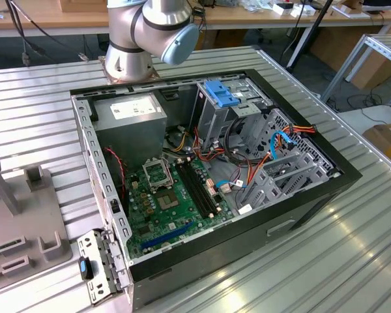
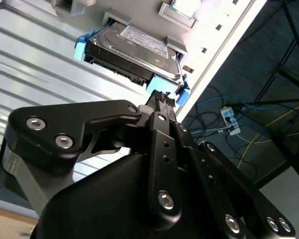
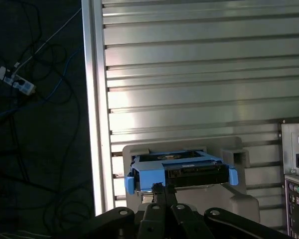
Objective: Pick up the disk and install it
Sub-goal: 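Reach for the disk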
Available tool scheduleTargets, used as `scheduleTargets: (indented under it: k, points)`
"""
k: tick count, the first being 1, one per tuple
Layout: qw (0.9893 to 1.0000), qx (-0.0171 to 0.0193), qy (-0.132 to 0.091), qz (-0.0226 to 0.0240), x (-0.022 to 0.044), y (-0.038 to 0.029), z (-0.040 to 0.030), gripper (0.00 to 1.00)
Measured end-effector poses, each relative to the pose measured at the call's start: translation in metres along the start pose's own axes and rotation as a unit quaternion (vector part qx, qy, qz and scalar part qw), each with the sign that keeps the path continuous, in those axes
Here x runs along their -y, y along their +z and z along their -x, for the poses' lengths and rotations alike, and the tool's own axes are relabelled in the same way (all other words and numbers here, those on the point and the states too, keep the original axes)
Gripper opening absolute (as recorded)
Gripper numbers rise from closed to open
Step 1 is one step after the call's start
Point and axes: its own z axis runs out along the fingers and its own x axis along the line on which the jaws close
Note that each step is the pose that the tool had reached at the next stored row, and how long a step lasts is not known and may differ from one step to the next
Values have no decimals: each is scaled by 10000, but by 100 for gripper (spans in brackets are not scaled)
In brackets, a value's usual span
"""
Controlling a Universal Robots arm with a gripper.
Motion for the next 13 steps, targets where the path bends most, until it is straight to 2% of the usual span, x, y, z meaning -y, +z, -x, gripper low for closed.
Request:
scheduleTargets:
  k: [1,4,13]
  points:
    - [10000,-17,1,-1,1,1,-1,11]
    - [10000,-27,0,-2,1,1,0,11]
    - [10000,-40,1,-28,-3,42,-13,11]
